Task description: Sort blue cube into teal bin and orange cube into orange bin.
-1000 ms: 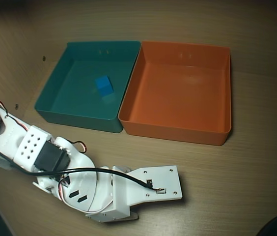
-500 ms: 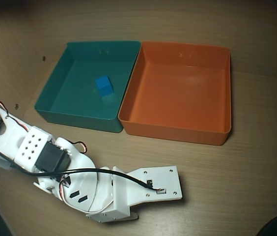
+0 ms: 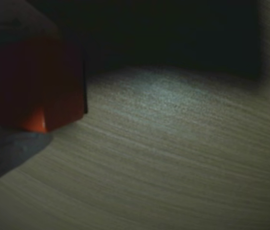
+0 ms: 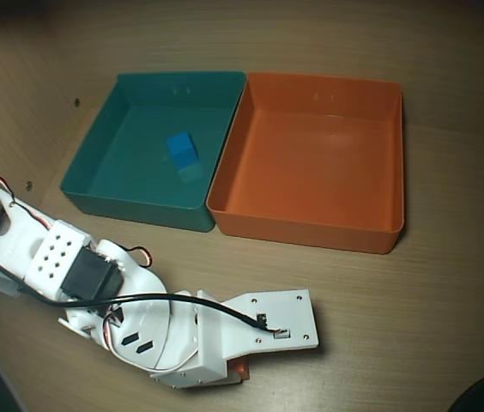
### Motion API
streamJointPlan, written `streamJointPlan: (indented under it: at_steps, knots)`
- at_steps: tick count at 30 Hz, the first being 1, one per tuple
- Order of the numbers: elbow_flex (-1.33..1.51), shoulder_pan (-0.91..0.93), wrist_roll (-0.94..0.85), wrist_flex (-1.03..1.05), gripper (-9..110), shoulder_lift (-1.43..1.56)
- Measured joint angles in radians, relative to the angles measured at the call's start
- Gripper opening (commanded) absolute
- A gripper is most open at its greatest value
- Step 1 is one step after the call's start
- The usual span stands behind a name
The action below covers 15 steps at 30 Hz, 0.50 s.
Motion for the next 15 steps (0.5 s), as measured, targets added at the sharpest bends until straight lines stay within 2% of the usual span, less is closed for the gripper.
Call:
streamJointPlan:
  at_steps: [9,15]
  knots:
    - [-0.006,0.000,0.044,-0.008,-6,0.060]
    - [-0.008,-0.014,0.336,-0.008,-6,0.264]
